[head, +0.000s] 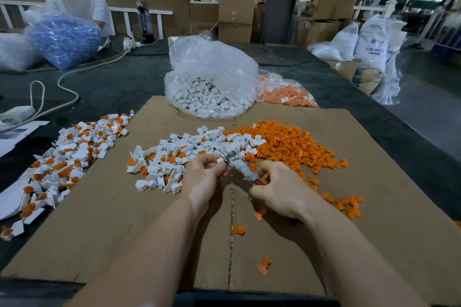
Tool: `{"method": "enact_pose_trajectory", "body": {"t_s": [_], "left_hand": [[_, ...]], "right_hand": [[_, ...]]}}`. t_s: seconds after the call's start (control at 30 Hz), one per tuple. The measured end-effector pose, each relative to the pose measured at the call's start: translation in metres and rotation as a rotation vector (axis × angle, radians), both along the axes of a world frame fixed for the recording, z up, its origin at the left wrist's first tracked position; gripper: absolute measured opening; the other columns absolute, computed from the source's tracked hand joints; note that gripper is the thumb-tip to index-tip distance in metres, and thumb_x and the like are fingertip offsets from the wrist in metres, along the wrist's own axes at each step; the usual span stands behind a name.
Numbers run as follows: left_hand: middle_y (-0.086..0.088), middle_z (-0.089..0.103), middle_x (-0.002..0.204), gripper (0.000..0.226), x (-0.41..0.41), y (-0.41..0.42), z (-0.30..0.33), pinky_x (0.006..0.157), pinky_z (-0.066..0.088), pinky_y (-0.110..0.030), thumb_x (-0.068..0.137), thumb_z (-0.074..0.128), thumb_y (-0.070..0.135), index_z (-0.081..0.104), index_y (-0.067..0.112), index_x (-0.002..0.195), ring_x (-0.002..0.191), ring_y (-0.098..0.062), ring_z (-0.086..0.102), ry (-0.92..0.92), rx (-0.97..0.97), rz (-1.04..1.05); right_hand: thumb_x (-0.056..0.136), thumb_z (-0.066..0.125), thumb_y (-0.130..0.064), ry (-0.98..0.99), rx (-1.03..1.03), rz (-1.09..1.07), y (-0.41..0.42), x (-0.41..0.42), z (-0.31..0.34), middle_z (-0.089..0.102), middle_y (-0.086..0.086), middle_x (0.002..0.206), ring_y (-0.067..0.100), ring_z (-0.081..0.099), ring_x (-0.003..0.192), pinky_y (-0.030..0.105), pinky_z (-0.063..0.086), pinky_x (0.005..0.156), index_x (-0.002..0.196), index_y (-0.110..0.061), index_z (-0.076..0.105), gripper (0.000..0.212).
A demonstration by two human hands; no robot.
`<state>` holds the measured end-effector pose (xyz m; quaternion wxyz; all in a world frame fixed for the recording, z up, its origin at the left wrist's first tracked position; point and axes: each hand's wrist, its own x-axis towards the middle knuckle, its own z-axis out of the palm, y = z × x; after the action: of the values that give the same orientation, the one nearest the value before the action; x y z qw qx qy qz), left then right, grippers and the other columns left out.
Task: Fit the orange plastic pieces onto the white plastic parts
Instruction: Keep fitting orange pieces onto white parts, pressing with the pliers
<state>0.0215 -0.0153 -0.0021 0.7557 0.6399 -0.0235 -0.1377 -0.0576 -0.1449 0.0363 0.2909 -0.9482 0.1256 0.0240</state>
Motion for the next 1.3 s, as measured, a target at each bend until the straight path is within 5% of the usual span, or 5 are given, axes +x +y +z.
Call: {"method": "enact_pose_trajectory", "body": {"t_s": [0.23,0.5,0.73,0.93,1.3], "left_hand": [[-0.010,0.065,0.081,0.011,-0.001,0.000,-0.012,0.073,0.054,-0.029,0.089,0.060,0.007,0.064,0.008,0.099,0.073,-0.016,0.065,-0.223,0.191,-0.011],[0.006,0.066,0.105,0.020,-0.001,0.003,-0.016,0.089,0.042,-0.015,0.091,0.057,0.016,0.068,0.023,0.106,0.102,-0.008,0.058,-0.377,0.327,-0.029],[0.017,0.059,0.097,0.022,-0.001,0.003,-0.019,0.071,0.029,0.010,0.091,0.058,0.018,0.068,0.023,0.110,0.088,0.014,0.050,-0.458,0.407,-0.031],[0.008,0.066,0.077,0.019,-0.003,0.001,-0.020,0.072,0.045,-0.010,0.088,0.062,0.016,0.068,0.021,0.106,0.073,-0.001,0.063,-0.404,0.340,-0.016],[-0.004,0.069,0.081,0.017,-0.006,0.001,-0.017,0.073,0.053,-0.025,0.087,0.063,0.014,0.062,0.031,0.087,0.075,-0.012,0.067,-0.413,0.369,-0.093]], "right_hand": [[0.078,0.068,-0.037,-0.195,-0.246,-0.218,-0.022,0.002,-0.015,0.051,0.002,0.111,0.019,0.046,0.106,0.029,0.039,0.084,0.119,-0.020,0.054,0.047],[0.079,0.054,-0.063,-0.214,-0.599,-0.211,-0.036,0.006,-0.038,0.049,0.001,0.117,0.019,0.044,0.108,0.031,0.039,0.089,0.126,-0.024,0.049,0.061],[0.083,0.050,-0.062,-0.199,-0.755,-0.240,-0.029,0.007,-0.039,0.047,0.007,0.133,0.026,0.038,0.125,0.050,0.015,0.110,0.130,-0.022,0.049,0.062],[0.073,0.076,-0.008,-0.681,-0.435,-0.168,0.004,0.009,-0.047,0.067,0.007,0.089,0.029,0.061,0.085,0.041,0.044,0.078,0.090,-0.010,0.070,0.018],[0.079,0.072,-0.012,-0.766,-0.243,-0.118,0.010,0.008,-0.054,0.065,-0.003,0.074,0.019,0.059,0.073,0.031,0.036,0.071,0.077,-0.013,0.067,0.006]]}}
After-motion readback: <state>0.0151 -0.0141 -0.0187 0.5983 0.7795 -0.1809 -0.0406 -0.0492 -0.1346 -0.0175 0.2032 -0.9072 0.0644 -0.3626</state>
